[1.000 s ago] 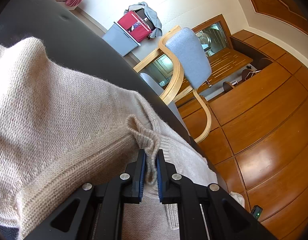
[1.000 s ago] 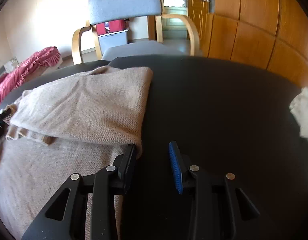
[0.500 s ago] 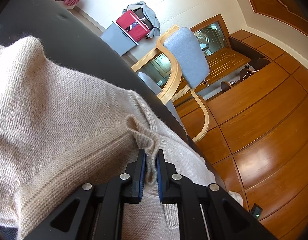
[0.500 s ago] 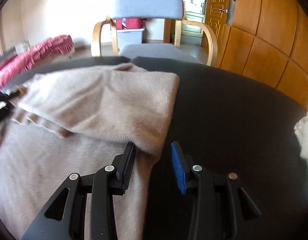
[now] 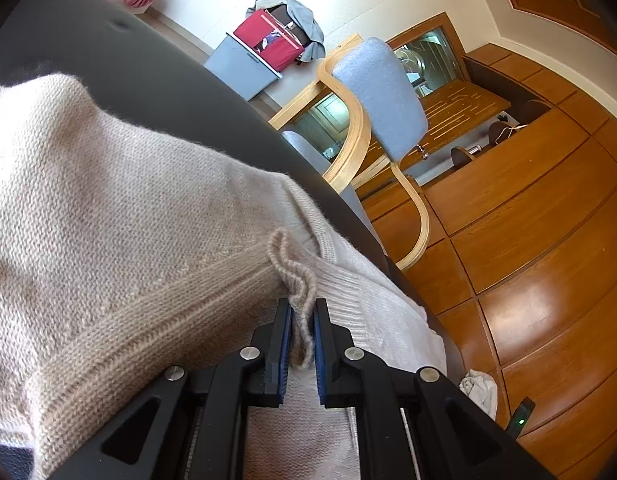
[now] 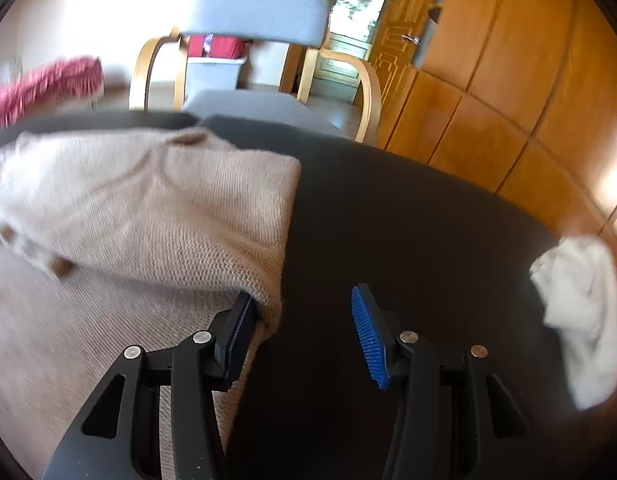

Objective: Fold clothes

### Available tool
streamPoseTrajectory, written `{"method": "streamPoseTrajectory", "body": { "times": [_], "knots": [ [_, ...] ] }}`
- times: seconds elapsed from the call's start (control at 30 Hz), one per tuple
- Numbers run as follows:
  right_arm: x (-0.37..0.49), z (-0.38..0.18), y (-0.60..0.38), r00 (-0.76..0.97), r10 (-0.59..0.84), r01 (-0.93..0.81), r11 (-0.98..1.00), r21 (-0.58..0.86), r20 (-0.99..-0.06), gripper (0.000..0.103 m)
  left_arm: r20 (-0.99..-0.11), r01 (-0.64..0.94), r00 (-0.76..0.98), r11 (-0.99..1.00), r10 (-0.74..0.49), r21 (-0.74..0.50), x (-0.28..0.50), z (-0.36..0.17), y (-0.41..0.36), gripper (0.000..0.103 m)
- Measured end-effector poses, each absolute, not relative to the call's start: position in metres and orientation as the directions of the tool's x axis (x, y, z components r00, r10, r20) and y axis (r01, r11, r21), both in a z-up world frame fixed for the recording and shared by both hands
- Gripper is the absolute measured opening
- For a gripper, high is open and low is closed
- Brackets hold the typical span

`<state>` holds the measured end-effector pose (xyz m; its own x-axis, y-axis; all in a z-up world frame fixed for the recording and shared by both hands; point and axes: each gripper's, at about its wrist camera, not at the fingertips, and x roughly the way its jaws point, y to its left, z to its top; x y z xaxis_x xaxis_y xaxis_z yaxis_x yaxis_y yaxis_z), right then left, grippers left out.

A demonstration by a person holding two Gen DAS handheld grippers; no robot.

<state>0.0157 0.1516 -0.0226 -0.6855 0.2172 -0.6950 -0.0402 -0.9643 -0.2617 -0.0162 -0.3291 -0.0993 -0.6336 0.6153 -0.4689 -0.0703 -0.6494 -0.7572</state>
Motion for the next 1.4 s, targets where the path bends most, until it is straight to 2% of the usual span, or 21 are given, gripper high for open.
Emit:
{"method": "streamPoseTrajectory", "body": {
  "times": [0.17, 0.3, 0.4, 0.53, 0.83, 0.9, 1.0, 1.07, 1.1, 1.13, 1.2, 1.23, 1.3, 1.4],
  "knots": [
    [0.016, -0.027, 0.155, -0.670, 0.230, -0.029, -0.958, -0.284, -0.706, 0.052, -0.475, -0.076, -0.623, -0.652, 0.622, -0.754, -0.019, -0.098, -0.329, 0.008],
    [0.027, -0.025, 0.156, -0.664, 0.190, 0.052, -0.953, -0.298, -0.723, 0.053, -0.477, -0.079, -0.616, -0.651, 0.627, -0.755, -0.021, -0.099, -0.330, 0.009],
    [0.035, -0.020, 0.169, -0.637, 0.105, 0.095, -0.972, -0.213, -0.764, 0.053, -0.480, -0.082, -0.610, -0.652, 0.631, -0.754, -0.021, -0.099, -0.329, 0.010],
    [0.051, -0.017, 0.179, -0.607, 0.062, 0.099, -0.983, -0.153, -0.792, 0.053, -0.485, -0.088, -0.600, -0.656, 0.636, -0.750, -0.021, -0.098, -0.328, 0.010],
    [0.067, -0.003, 0.195, -0.560, 0.174, 0.020, -0.975, -0.223, -0.810, 0.055, -0.489, -0.084, -0.598, -0.657, 0.635, -0.750, -0.022, -0.099, -0.328, 0.010],
    [0.068, 0.012, 0.204, -0.604, 0.171, -0.044, -0.982, -0.182, -0.778, 0.055, -0.488, -0.085, -0.597, -0.656, 0.637, -0.750, -0.024, -0.100, -0.328, 0.010],
    [0.062, 0.025, 0.211, -0.672, 0.062, -0.069, -0.997, -0.020, -0.738, 0.055, -0.488, -0.086, -0.597, -0.655, 0.637, -0.751, -0.025, -0.100, -0.328, 0.010],
    [0.052, 0.024, 0.203, -0.693, -0.018, -0.024, -0.999, 0.048, -0.721, 0.055, -0.488, -0.086, -0.597, -0.655, 0.637, -0.751, -0.025, -0.100, -0.328, 0.010],
    [0.047, 0.020, 0.194, -0.687, -0.055, 0.015, -0.998, 0.063, -0.724, 0.054, -0.488, -0.086, -0.597, -0.655, 0.637, -0.751, -0.025, -0.099, -0.327, 0.010],
    [0.041, 0.017, 0.185, -0.680, -0.093, 0.053, -0.996, 0.078, -0.727, 0.044, -0.488, -0.086, -0.597, -0.655, 0.637, -0.751, -0.025, -0.099, -0.327, 0.010],
    [0.029, 0.006, 0.168, -0.651, -0.162, 0.125, -0.987, 0.105, -0.742, 0.034, -0.489, -0.085, -0.597, -0.657, 0.636, -0.750, -0.025, -0.099, -0.327, 0.010],
    [0.023, -0.001, 0.159, -0.631, -0.187, 0.154, -0.981, 0.115, -0.753, 0.034, -0.490, -0.085, -0.597, -0.657, 0.635, -0.749, -0.025, -0.099, -0.328, 0.010],
    [0.011, -0.014, 0.152, -0.601, -0.132, 0.139, -0.989, 0.060, -0.788, 0.034, -0.496, -0.084, -0.597, -0.665, 0.630, -0.742, -0.025, -0.098, -0.326, 0.010],
    [0.006, -0.019, 0.157, -0.632, -0.097, 0.120, -0.992, 0.026, -0.769, 0.034, -0.515, -0.083, -0.596, -0.685, 0.616, -0.724, -0.027, -0.096, -0.321, 0.010]
  ]
}}
